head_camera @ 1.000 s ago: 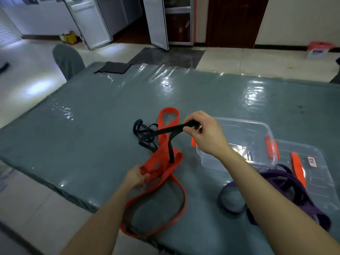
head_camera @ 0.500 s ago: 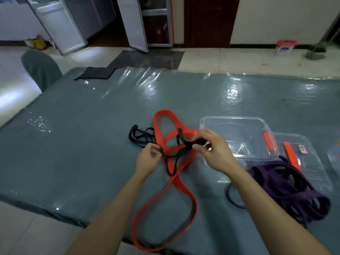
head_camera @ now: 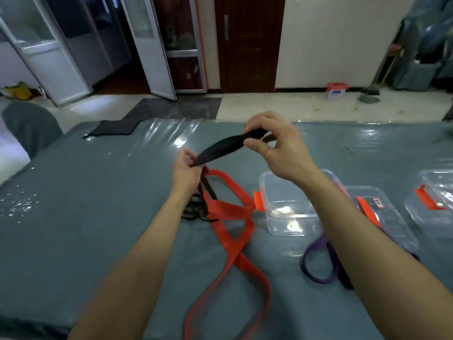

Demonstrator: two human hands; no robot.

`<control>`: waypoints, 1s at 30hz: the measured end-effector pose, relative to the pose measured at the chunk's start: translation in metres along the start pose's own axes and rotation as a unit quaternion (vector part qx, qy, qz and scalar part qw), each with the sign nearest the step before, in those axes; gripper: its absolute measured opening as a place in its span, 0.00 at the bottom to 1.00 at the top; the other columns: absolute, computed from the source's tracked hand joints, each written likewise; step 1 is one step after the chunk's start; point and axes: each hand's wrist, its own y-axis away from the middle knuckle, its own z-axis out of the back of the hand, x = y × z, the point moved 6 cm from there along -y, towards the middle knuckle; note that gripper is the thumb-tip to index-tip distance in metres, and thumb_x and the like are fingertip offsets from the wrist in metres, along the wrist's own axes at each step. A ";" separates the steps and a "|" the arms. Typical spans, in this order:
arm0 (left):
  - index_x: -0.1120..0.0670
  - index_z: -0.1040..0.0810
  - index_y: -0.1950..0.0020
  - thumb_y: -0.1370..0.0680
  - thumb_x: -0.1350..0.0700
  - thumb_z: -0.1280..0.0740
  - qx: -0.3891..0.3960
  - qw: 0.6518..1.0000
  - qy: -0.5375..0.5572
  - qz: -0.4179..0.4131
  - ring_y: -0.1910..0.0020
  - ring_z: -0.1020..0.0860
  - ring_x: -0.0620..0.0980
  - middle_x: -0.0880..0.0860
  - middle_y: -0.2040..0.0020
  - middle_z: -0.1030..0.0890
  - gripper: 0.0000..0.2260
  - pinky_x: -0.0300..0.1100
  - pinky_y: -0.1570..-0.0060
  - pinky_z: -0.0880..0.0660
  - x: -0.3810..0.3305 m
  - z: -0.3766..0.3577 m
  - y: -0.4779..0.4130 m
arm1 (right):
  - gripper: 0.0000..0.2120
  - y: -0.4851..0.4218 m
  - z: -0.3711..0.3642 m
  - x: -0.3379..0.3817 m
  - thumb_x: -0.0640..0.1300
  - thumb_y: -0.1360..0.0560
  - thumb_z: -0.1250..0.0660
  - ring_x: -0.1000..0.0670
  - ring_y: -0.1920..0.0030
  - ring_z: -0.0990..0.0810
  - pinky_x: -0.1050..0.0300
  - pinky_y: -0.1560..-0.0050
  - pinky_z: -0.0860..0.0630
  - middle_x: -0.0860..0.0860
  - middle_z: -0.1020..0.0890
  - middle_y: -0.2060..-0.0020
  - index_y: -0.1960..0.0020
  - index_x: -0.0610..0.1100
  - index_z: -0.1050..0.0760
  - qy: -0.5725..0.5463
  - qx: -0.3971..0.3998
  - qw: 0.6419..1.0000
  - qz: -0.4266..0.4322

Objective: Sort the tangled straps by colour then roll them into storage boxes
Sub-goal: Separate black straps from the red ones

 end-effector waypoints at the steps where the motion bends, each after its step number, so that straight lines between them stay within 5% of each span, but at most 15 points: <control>1: 0.46 0.26 0.50 0.23 0.69 0.27 -0.034 0.999 0.015 -0.013 0.59 0.13 0.54 0.55 0.57 0.14 0.18 0.49 0.55 0.16 -0.012 0.025 -0.011 | 0.06 -0.005 0.001 0.004 0.37 0.21 0.24 0.51 0.46 0.19 0.52 0.44 0.21 0.49 0.18 0.45 0.44 0.41 0.16 -0.002 -0.020 1.000 -0.005; 3: 0.37 0.22 0.51 0.25 0.57 0.19 0.059 0.990 -0.113 -0.065 0.56 0.14 0.47 0.47 0.55 0.13 0.18 0.41 0.54 0.18 -0.023 0.052 -0.018 | 0.05 -0.012 0.004 0.005 0.38 0.20 0.25 0.52 0.48 0.19 0.53 0.46 0.20 0.52 0.19 0.47 0.45 0.43 0.17 -0.027 -0.082 0.996 -0.031; 5: 0.43 0.16 0.50 0.25 0.54 0.18 0.211 0.921 -0.326 -0.030 0.55 0.16 0.45 0.48 0.55 0.13 0.11 0.45 0.48 0.19 0.004 0.067 -0.003 | 0.05 -0.014 0.006 -0.001 0.39 0.20 0.26 0.60 0.50 0.20 0.57 0.48 0.21 0.58 0.20 0.50 0.46 0.46 0.17 -0.043 -0.135 0.989 -0.043; 6: 0.50 0.15 0.49 0.24 0.56 0.19 0.223 0.893 -0.390 -0.017 0.51 0.15 0.48 0.51 0.53 0.12 0.07 0.49 0.43 0.19 0.021 0.079 0.002 | 0.05 -0.013 0.005 -0.004 0.39 0.20 0.25 0.61 0.51 0.21 0.59 0.50 0.21 0.60 0.21 0.50 0.46 0.47 0.17 -0.040 -0.146 0.988 -0.040; 8: 0.59 0.15 0.48 0.21 0.58 0.21 0.106 0.938 -0.330 -0.021 0.49 0.16 0.53 0.56 0.50 0.13 0.06 0.52 0.41 0.20 0.020 0.111 -0.001 | 0.05 -0.006 -0.002 -0.018 0.40 0.21 0.24 0.59 0.52 0.20 0.61 0.52 0.21 0.59 0.21 0.50 0.47 0.47 0.16 -0.028 -0.158 0.986 -0.043; 9: 0.58 0.16 0.47 0.20 0.59 0.22 0.017 0.971 -0.236 -0.036 0.50 0.17 0.53 0.56 0.52 0.13 0.05 0.51 0.43 0.21 0.006 0.130 -0.006 | 0.04 -0.001 -0.006 -0.028 0.41 0.21 0.24 0.57 0.52 0.19 0.59 0.51 0.21 0.57 0.21 0.50 0.47 0.48 0.16 -0.025 -0.170 0.983 -0.060; 11: 0.50 0.14 0.43 0.18 0.55 0.24 -0.101 0.979 -0.127 -0.121 0.50 0.16 0.49 0.49 0.50 0.12 0.05 0.47 0.44 0.20 -0.040 0.159 -0.012 | 0.04 0.011 -0.020 -0.049 0.44 0.20 0.24 0.52 0.53 0.18 0.53 0.49 0.20 0.53 0.19 0.50 0.46 0.47 0.16 0.013 -0.165 0.980 -0.109; 14: 0.41 0.15 0.37 0.19 0.42 0.27 -0.025 0.944 -0.267 -0.192 0.44 0.17 0.32 0.32 0.45 0.14 0.12 0.27 0.41 0.24 -0.094 0.162 -0.019 | 0.13 0.023 -0.060 -0.086 0.50 0.20 0.25 0.41 0.44 0.17 0.49 0.44 0.21 0.45 0.18 0.44 0.38 0.47 0.17 0.190 0.062 0.959 -0.201; 17: 0.45 0.20 0.39 0.21 0.42 0.23 0.084 0.905 -0.393 -0.140 0.48 0.19 0.37 0.37 0.46 0.16 0.15 0.38 0.44 0.22 -0.090 0.145 -0.010 | 0.43 0.048 -0.106 -0.098 0.61 0.25 0.22 0.35 0.29 0.23 0.44 0.30 0.24 0.38 0.25 0.29 0.19 0.44 0.34 0.322 0.300 0.866 -0.239; 19: 0.46 0.26 0.40 0.23 0.42 0.20 0.140 0.900 -0.403 -0.095 0.49 0.19 0.41 0.38 0.48 0.18 0.20 0.41 0.49 0.23 -0.071 0.128 0.004 | 0.54 0.046 -0.132 -0.079 0.66 0.28 0.21 0.37 0.22 0.29 0.43 0.23 0.30 0.39 0.31 0.21 0.15 0.42 0.43 0.259 0.288 0.899 -0.203; 22: 0.46 0.31 0.40 0.25 0.45 0.17 0.218 0.898 -0.378 -0.051 0.50 0.17 0.40 0.42 0.49 0.14 0.26 0.40 0.52 0.23 -0.045 0.104 0.021 | 0.58 0.036 -0.173 -0.040 0.66 0.28 0.21 0.48 0.17 0.36 0.49 0.19 0.35 0.49 0.37 0.15 0.12 0.46 0.49 0.047 0.264 0.952 -0.148; 25: 0.45 0.33 0.39 0.27 0.47 0.16 0.262 0.895 -0.359 -0.048 0.52 0.16 0.40 0.45 0.49 0.12 0.28 0.33 0.58 0.25 -0.046 0.096 0.028 | 0.43 0.030 -0.203 -0.019 0.58 0.24 0.20 0.55 0.25 0.27 0.52 0.24 0.30 0.55 0.25 0.23 0.16 0.50 0.36 -0.054 0.291 0.944 -0.146; 27: 0.42 0.33 0.38 0.27 0.49 0.17 0.277 0.895 -0.345 -0.059 0.51 0.15 0.41 0.42 0.48 0.12 0.29 0.37 0.53 0.22 -0.052 0.098 0.028 | 0.18 0.022 -0.204 -0.017 0.50 0.22 0.21 0.55 0.45 0.18 0.52 0.39 0.24 0.56 0.15 0.45 0.34 0.50 0.20 -0.062 0.276 0.950 -0.131; 30: 0.39 0.30 0.36 0.28 0.49 0.17 0.262 0.910 -0.313 -0.077 0.48 0.14 0.44 0.43 0.48 0.13 0.28 0.46 0.44 0.19 -0.053 0.111 0.022 | 0.06 0.008 -0.183 -0.016 0.45 0.21 0.23 0.53 0.63 0.23 0.50 0.55 0.27 0.55 0.20 0.65 0.51 0.44 0.19 -0.082 0.259 0.953 -0.133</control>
